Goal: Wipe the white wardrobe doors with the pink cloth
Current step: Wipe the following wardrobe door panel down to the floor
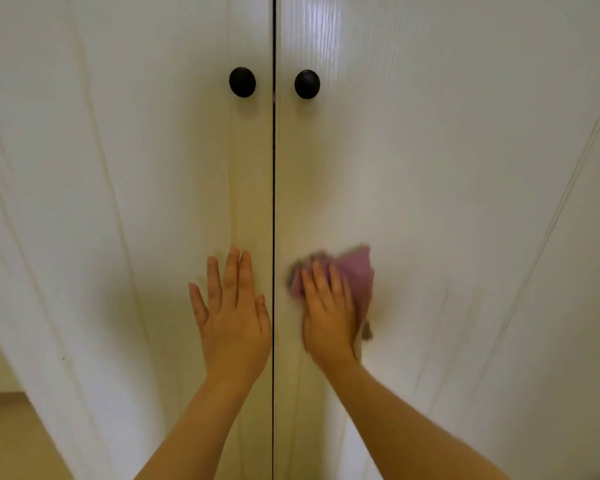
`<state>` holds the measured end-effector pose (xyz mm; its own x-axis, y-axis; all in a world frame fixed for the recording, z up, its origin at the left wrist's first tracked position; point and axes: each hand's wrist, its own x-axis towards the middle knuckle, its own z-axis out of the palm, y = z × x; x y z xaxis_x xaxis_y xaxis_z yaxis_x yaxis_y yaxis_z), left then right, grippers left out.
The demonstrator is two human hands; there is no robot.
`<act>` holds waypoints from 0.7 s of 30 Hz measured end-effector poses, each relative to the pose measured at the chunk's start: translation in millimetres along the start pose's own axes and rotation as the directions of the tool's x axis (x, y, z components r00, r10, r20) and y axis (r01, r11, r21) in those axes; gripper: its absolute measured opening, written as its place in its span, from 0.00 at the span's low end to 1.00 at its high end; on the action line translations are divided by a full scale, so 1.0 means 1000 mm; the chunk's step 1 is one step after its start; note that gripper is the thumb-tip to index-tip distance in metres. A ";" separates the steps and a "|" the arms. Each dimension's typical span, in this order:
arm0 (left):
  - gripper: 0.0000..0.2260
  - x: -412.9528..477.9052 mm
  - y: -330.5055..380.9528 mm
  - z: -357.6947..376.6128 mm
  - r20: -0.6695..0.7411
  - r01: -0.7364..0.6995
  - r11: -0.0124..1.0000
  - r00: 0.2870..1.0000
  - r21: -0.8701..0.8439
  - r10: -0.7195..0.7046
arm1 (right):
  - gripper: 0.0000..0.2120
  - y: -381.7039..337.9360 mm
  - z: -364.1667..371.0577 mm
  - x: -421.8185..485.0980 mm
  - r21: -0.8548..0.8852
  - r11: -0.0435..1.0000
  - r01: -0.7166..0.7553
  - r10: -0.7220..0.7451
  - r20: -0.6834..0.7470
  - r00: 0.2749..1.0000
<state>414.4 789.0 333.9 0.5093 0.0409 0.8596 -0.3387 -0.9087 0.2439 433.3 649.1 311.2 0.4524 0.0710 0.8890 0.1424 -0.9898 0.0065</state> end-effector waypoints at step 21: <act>0.28 -0.009 0.039 0.035 0.052 -0.069 0.998 0.996 -0.013 0.069 | 0.27 0.044 -0.018 0.051 0.031 0.988 -0.154 0.157 -0.132 0.979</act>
<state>424.6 738.4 320.2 0.5254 -0.0439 0.8497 -0.3833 -0.9038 0.1903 447.0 607.3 364.6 0.3489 -0.1025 0.9315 0.0983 -0.9845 -0.1452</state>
